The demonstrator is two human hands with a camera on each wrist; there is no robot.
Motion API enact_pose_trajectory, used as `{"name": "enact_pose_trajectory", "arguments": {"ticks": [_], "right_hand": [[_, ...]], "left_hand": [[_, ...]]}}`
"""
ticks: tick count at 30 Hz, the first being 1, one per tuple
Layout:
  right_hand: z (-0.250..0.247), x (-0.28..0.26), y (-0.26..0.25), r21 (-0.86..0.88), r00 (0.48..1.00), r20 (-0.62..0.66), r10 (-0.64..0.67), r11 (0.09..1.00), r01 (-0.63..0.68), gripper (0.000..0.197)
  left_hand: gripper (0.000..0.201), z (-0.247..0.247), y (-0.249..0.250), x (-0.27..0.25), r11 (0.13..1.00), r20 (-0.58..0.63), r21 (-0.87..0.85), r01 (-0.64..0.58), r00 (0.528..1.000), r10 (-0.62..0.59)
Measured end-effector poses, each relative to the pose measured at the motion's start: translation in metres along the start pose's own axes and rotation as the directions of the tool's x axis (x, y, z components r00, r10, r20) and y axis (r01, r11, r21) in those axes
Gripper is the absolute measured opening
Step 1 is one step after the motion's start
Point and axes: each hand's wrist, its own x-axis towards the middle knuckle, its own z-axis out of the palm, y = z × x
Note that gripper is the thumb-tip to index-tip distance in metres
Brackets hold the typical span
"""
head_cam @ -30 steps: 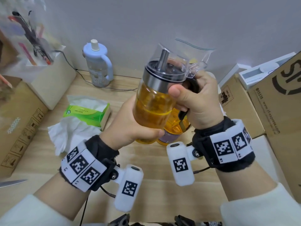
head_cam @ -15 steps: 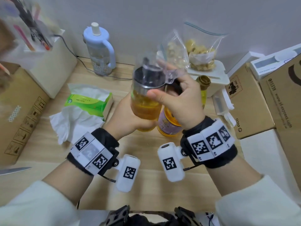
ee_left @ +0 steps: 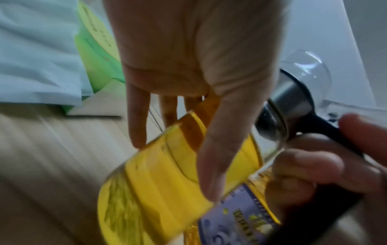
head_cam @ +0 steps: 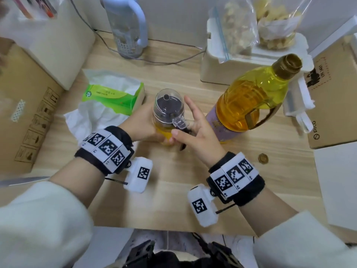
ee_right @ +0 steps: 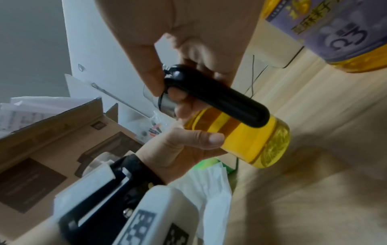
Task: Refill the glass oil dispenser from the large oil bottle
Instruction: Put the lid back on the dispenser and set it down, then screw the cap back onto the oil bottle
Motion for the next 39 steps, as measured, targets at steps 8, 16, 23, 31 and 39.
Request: {"name": "enact_pose_trajectory", "arguments": {"ticks": [8,16,23,31,39], "right_hand": [[0.000,0.003,0.023,-0.127,0.998,-0.025,0.061,0.990,-0.063,0.094],[-0.010,-0.006,0.001,-0.454,0.996,0.003,0.091,0.887,-0.080,0.085],[-0.050,-0.034,-0.079,-0.526,0.920,-0.212,-0.330,0.832,0.177,0.027],[-0.146,-0.061,-0.080,-0.384,0.682,-0.650,-0.335,0.919,0.085,0.022],[-0.208,-0.084,0.037,-0.413,0.692,-0.643,0.329,0.612,-0.675,0.057]], "left_hand": [[0.054,0.003,-0.012,0.016,0.981,0.069,0.193,-0.022,0.998,0.009],[0.082,-0.019,0.001,0.007,0.995,-0.051,0.076,0.071,0.996,-0.067],[0.040,-0.014,0.092,-0.008,0.904,-0.505,-0.369,-0.216,0.863,0.000],[0.025,0.100,0.125,0.021,0.948,-0.025,-0.310,0.076,0.996,-0.088],[0.032,0.139,0.115,0.037,0.922,0.135,-0.378,0.079,0.990,-0.029]]}}
